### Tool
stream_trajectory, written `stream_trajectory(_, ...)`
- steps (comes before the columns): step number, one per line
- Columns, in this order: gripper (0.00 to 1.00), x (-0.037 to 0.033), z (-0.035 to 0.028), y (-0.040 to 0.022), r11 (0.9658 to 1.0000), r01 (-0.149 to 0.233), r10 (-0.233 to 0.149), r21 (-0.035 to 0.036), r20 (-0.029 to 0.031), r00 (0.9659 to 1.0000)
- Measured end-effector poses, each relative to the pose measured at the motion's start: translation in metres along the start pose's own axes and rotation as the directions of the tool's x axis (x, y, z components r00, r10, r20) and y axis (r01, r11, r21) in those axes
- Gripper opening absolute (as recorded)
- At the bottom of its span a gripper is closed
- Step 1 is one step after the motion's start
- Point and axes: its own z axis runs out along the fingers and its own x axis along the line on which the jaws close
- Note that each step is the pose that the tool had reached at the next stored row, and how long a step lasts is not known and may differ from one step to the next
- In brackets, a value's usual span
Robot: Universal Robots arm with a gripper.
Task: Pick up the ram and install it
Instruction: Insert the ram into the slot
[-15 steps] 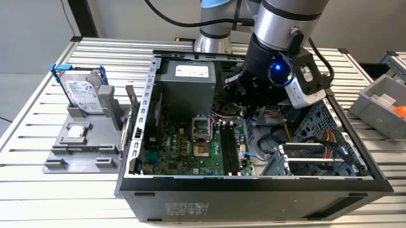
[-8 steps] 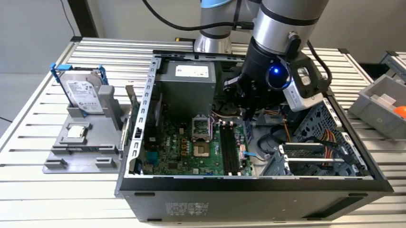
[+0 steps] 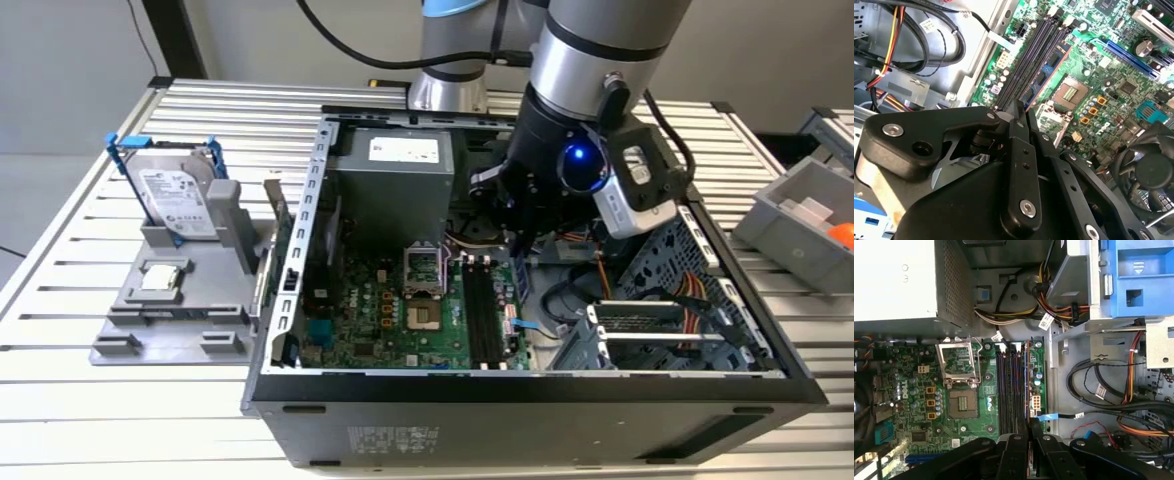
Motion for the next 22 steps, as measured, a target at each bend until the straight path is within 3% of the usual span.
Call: stream_trajectory(22, 0.00, -0.0001, 0.0072, -0.0002, 1.0000, 0.000, 0.000, -0.0001, 0.0000, 1.0000)
